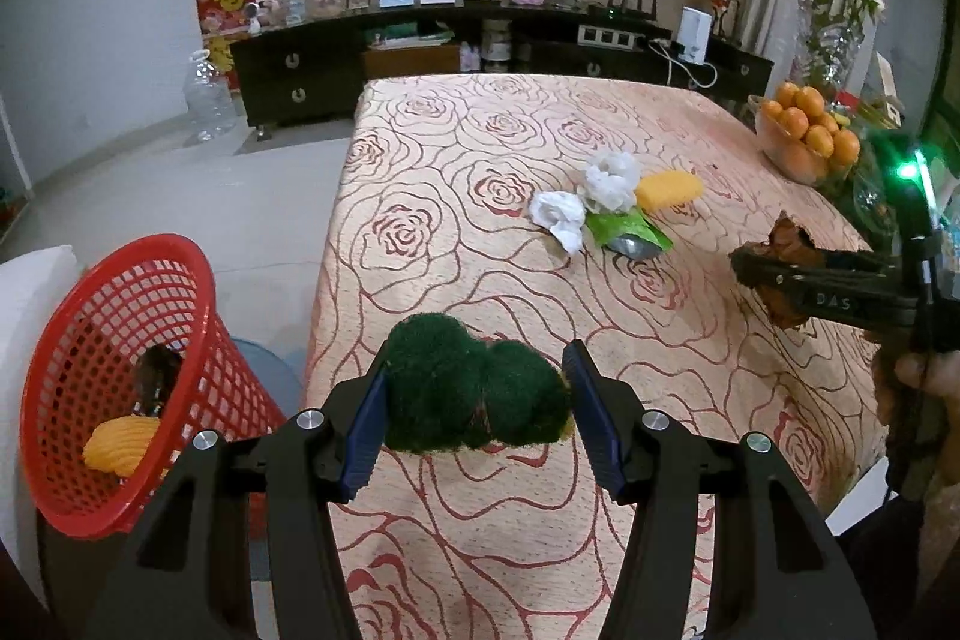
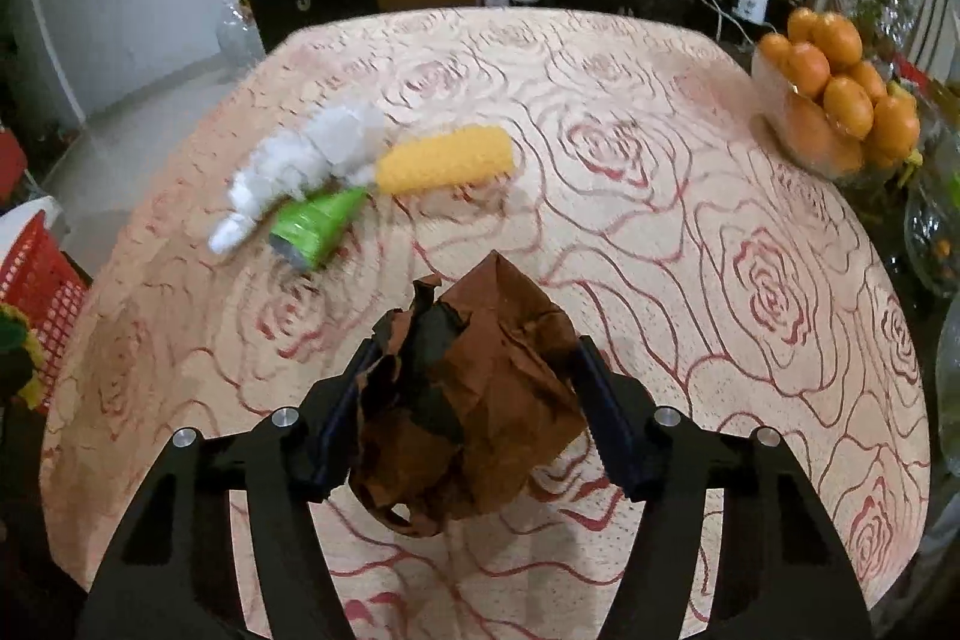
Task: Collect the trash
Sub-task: 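Grasp the brown cloth with the right tool while the left tool holds the pad, then carry the green pad and brown cloth with both tools over the red wastebasket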
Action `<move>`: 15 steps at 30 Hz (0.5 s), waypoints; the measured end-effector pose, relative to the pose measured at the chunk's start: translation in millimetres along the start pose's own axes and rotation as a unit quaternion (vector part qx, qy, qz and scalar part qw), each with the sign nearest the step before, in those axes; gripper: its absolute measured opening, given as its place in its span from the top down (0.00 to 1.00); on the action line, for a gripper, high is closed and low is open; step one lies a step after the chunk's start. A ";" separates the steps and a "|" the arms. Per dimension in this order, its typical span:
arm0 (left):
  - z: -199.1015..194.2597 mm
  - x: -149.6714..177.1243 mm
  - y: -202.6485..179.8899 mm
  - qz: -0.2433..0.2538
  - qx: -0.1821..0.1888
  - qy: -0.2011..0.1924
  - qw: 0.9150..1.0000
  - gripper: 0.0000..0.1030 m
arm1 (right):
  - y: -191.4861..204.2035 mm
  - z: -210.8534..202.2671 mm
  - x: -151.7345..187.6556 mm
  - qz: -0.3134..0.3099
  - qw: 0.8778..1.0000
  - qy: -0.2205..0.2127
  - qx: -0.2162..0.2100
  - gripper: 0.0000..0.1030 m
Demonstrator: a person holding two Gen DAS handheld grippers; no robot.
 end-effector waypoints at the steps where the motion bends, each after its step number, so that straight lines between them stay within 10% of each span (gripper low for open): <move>1: -0.5 -1.2 1.9 -0.002 -0.002 -0.001 1.000 0.48 | 4.6 -2.9 -2.4 -0.005 1.000 -0.005 -0.002 0.39; 15: -17.4 -28.6 61.0 -0.056 -0.062 -0.036 0.996 0.48 | 74.8 -43.4 -37.1 -0.049 0.994 -0.078 -0.053 0.39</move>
Point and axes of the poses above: each gripper's, at about its wrist camera, not at the fingertips, and z roughly the way its jaws point, y to its left, x to its underside, the point moved 7 cm from there along z, roughly the way its jaws point, and after that the axes turned 15 degrees about -x, right-handed, at the moved point
